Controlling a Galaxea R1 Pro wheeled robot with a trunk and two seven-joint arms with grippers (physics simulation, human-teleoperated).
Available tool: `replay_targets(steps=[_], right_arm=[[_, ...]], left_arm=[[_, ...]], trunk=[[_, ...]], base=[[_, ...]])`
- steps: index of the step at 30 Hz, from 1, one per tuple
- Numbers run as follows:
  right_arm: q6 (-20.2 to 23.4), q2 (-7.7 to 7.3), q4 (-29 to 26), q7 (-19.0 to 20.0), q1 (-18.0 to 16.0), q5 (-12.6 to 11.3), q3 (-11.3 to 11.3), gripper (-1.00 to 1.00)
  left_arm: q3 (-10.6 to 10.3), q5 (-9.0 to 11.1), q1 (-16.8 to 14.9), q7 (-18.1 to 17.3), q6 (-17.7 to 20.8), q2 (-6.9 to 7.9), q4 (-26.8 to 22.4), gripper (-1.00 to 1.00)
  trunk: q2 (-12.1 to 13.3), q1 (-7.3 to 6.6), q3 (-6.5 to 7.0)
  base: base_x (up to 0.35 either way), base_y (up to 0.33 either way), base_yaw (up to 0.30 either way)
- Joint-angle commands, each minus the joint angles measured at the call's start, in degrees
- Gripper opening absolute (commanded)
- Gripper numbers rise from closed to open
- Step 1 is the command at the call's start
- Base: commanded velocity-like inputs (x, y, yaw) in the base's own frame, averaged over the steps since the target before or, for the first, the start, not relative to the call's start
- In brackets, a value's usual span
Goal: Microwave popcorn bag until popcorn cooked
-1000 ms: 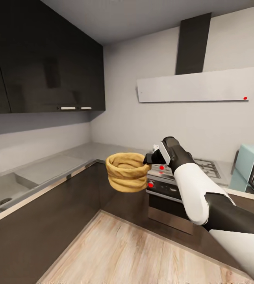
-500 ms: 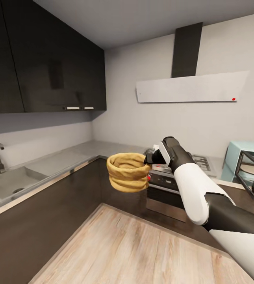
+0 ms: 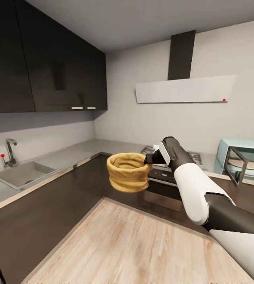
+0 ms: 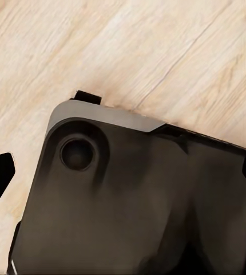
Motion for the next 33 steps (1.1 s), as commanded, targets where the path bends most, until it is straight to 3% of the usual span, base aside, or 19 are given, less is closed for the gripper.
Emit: replay_targets(steps=[1,11,15,33], right_arm=[[0.2,0.08,-0.1,0.3,-0.1,0.5,-0.5,-1.0],[0.2,0.08,-0.1,0.0,-0.1,0.4,-0.5,-1.0],[0.2,0.08,-0.1,-2.4,-0.1,0.4,-0.5,-1.0],[0.2,0.08,2.4,-2.9,-0.1,0.2,-0.5,-1.0]], left_arm=[[0.1,0.2,0.0,0.1,-0.1,-0.02,0.0,1.0],[0.1,0.2,0.0,0.1,-0.1,0.06,-0.1,1.0],[0.1,0.2,0.0,0.1,-0.1,0.14,-0.1,1.0],[0.1,0.2,0.0,0.1,-0.1,0.23,-0.1,1.0]], trunk=[[-0.1,-0.03,-0.08],[-0.1,-0.03,-0.08],[-0.1,-0.03,-0.08],[-0.1,-0.03,0.08]], base=[[-0.35,0.0,0.0],[-0.323,0.069,-0.058],[-0.041,0.017,-0.275],[-0.001,0.0,-0.286]])
